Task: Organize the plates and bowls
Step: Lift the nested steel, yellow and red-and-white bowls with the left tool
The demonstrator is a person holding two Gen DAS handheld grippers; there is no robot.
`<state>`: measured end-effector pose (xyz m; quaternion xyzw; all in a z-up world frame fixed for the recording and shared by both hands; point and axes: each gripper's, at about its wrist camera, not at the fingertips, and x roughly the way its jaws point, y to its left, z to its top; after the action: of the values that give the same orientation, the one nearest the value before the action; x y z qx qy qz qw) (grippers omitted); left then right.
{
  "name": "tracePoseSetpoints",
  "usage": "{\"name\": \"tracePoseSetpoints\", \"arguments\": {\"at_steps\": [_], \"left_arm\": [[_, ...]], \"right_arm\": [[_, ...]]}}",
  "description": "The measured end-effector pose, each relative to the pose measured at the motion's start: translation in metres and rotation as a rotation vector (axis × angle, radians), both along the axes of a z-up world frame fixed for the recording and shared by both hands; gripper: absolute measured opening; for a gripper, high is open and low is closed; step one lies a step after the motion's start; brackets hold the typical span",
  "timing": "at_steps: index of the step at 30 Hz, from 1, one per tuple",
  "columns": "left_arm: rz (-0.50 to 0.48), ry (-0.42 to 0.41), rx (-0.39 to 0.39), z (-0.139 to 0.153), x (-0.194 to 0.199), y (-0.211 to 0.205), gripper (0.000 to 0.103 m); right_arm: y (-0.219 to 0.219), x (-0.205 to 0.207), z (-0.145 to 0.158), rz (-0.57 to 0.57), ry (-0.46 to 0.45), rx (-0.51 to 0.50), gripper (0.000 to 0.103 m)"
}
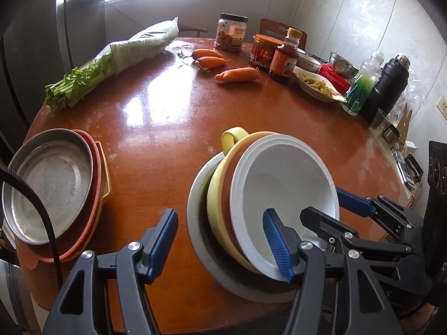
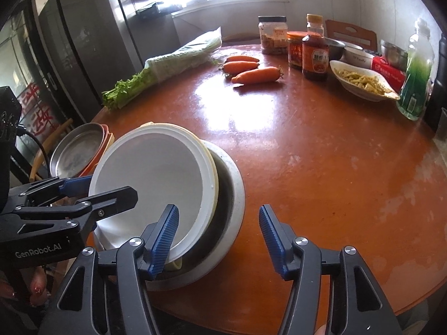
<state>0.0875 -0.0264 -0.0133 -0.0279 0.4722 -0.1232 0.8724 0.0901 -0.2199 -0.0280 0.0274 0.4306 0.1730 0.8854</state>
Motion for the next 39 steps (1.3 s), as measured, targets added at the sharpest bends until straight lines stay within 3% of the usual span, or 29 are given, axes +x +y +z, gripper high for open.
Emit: {"name": "tracePoseSetpoints", "arguments": {"at_steps": [18, 25, 32, 35, 39], "left_arm": [[0.01, 0.049, 0.01, -0.017, 0.007, -0.001, 0.063], [0.01, 0.046, 0.002, -0.02, 0.007, -0.001, 0.063], [0.006, 0.056, -0.036, -0.021, 0.009, -0.003, 0.062], [-0.011, 0.067, -0.076, -0.022, 0.01, -0.003, 0.053], [-0.013, 0.066, -0.083, -0.022, 0.01, -0.006, 0.053]], "right_arm": [[0.003, 0.004, -0.008, 0.018, 0.018, 0.021, 0.06], [0.005, 0.003, -0.009, 0.037, 0.012, 0.053, 0.048], [0.003, 0.003, -0.008, 0.031, 0.01, 0.062, 0.043], [0.002, 0.003, -0.007, 0.031, 0.008, 0.063, 0.041], [0.001, 0.003, -0.008, 0.027, 0.008, 0.062, 0.041]]}}
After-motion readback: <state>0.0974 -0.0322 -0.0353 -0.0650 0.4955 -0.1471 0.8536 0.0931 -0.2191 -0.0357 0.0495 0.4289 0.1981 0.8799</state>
